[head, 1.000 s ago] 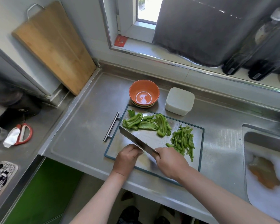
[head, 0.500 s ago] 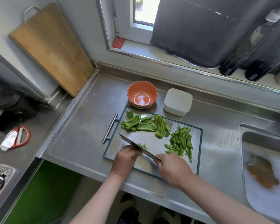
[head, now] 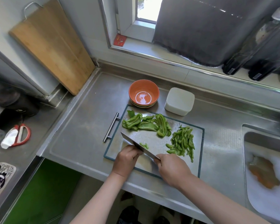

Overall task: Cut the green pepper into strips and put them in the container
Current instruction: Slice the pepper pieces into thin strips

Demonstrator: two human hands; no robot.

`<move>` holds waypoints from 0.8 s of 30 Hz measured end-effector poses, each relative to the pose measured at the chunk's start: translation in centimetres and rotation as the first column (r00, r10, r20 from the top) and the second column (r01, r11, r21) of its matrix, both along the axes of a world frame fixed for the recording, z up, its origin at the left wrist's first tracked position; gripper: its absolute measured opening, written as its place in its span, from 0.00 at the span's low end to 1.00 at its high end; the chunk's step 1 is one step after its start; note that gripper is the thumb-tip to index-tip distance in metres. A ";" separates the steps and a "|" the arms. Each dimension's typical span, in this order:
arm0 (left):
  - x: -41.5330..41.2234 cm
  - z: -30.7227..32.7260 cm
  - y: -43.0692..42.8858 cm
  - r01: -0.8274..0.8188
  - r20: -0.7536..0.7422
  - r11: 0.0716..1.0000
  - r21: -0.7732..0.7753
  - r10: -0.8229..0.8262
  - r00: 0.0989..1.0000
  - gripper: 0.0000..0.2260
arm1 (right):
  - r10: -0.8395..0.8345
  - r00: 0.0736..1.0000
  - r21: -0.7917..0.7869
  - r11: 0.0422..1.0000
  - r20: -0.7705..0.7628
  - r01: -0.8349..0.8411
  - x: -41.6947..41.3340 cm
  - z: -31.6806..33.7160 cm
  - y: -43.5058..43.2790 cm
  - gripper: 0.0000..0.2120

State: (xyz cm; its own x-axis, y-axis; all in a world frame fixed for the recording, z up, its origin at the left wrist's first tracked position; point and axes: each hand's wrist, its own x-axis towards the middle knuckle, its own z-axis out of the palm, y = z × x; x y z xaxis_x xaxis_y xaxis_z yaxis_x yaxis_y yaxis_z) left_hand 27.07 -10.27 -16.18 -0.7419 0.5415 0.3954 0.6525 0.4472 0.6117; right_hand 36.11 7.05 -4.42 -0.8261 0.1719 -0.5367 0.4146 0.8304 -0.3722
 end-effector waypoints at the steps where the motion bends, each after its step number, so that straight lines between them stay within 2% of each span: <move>1: 0.0 0.0 0.0 -0.003 0.002 1.000 -0.004 0.003 1.000 0.03 | 0.000 1.000 0.007 1.000 0.006 0.000 0.0 -0.2 -0.1 0.14; 4: 0.0 -0.1 0.0 0.000 0.015 1.000 -0.010 0.000 1.000 0.09 | -0.022 1.000 -0.001 1.000 0.015 0.022 -0.2 -0.7 -0.3 0.14; 8: 0.0 0.2 0.0 -0.002 0.023 1.000 -0.017 0.003 1.000 0.03 | -0.018 1.000 -0.018 1.000 0.017 0.019 -1.6 -0.7 -0.7 0.13; 11: -0.1 0.7 0.1 0.005 0.059 0.999 -0.039 -0.003 0.998 0.03 | -0.028 0.999 -0.033 0.999 0.028 0.029 -3.1 -0.7 -1.0 0.13; 13: -0.2 1.2 0.1 0.006 0.109 0.999 -0.044 -0.001 0.994 0.04 | -0.066 0.997 -0.078 0.995 0.051 0.070 -3.4 -0.8 -0.6 0.17; 16: 0.1 1.9 -0.3 -0.088 0.206 0.995 -0.039 0.094 0.974 0.05 | -0.157 0.984 -0.176 0.970 0.083 0.170 -2.8 -0.8 0.7 0.19; 20: 0.2 3.0 -0.9 -0.302 0.396 0.951 -0.060 0.300 0.868 0.08 | -0.220 0.974 -0.227 0.947 0.054 0.227 -1.7 0.0 2.3 0.17; 24: -0.8 3.7 -0.5 -0.219 0.387 0.966 -0.135 0.255 0.886 0.10 | -0.251 0.968 -0.217 0.945 -0.003 0.244 -1.7 1.0 2.8 0.18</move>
State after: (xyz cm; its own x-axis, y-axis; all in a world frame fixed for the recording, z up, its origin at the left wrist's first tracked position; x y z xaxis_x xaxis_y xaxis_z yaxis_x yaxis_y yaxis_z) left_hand 26.30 -10.73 -12.43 -0.9374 0.3483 0.0001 0.2303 0.6196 0.7504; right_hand 34.44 9.89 -3.38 -0.7883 0.2570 -0.5591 0.5830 0.6026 -0.5450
